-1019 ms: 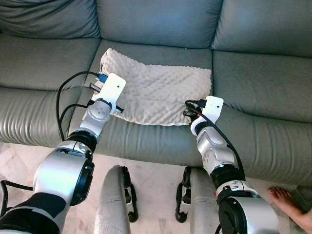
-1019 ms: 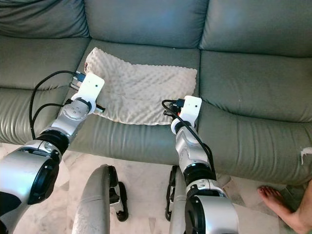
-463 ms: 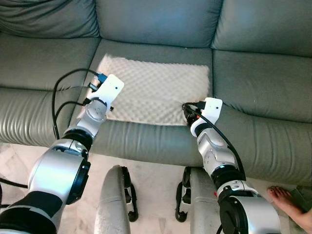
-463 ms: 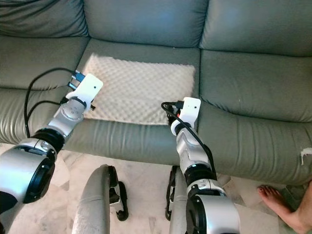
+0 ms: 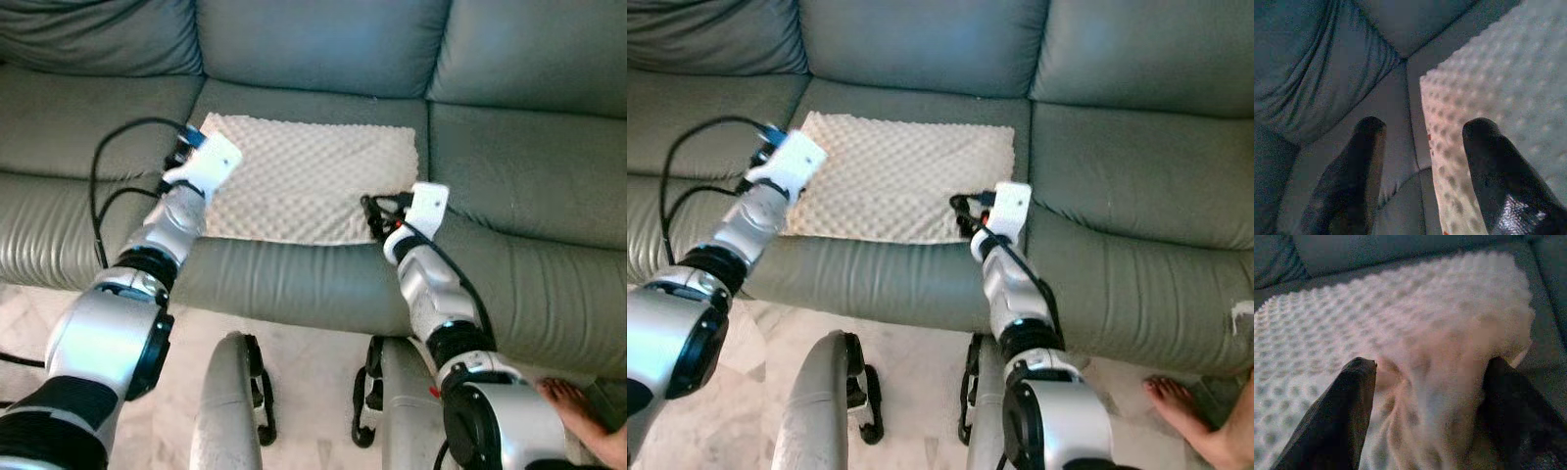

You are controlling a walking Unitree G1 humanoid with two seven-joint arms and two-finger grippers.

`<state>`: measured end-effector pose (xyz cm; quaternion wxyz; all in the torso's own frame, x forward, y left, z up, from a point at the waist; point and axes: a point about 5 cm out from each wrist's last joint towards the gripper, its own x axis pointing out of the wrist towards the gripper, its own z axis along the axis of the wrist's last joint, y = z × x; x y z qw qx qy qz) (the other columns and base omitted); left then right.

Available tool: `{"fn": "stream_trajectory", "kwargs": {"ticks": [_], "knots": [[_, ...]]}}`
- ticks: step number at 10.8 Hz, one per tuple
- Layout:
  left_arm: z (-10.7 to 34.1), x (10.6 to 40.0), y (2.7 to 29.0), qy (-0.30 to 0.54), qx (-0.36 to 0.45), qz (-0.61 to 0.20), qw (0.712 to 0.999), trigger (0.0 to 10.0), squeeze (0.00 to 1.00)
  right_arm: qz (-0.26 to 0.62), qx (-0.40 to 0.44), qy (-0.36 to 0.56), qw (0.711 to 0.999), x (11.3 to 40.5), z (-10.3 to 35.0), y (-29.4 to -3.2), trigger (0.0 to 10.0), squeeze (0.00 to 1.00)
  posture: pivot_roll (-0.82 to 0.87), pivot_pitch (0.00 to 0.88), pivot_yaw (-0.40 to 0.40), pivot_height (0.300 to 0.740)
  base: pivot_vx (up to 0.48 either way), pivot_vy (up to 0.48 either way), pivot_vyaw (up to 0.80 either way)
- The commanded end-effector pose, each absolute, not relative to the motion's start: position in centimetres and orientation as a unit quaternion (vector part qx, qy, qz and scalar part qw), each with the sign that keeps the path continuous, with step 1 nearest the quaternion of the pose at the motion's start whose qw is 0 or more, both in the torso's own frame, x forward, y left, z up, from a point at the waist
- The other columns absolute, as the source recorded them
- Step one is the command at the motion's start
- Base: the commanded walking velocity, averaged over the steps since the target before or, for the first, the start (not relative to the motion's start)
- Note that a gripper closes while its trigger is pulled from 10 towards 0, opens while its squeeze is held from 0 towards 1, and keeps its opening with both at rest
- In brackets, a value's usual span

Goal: Move the pillow to the sofa

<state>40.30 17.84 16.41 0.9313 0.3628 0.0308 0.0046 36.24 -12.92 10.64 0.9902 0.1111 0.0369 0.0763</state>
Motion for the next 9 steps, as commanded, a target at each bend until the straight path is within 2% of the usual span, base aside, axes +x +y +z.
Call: {"fn": "stream_trajectory", "kwargs": {"ticks": [1,3,6,9], "knots": [[15.8,39.9,19.1,0.05,0.345,0.008,0.937,10.0,1.0,0.088,0.097,0.044,0.99,35.6,9.9,-12.8,10.0,1.0,-0.07,0.148,0.035,0.632,0.0,0.0,0.0],[14.9,39.4,19.8,0.058,0.325,-0.009,0.944,10.0,1.0,0.1,0.109,0.076,0.986,34.3,8.2,-13.2,10.0,1.0,-0.07,0.114,0.031,0.632,0.0,0.0,0.0],[14.8,39.0,21.0,0.044,0.274,0.007,0.961,10.0,1.0,0.128,0.102,0.108,0.981,31.2,6.7,-12.2,10.0,1.0,-0.06,0.054,0.033,0.632,0.0,0.0,0.0],[13.3,37.9,20.2,0.018,0.215,-0.018,0.976,10.0,1.0,0.096,0.045,0.134,0.985,27.7,5.8,-15.0,10.0,1.0,-0.05,0.003,0.029,0.632,0.0,0.0,0.0]]}}
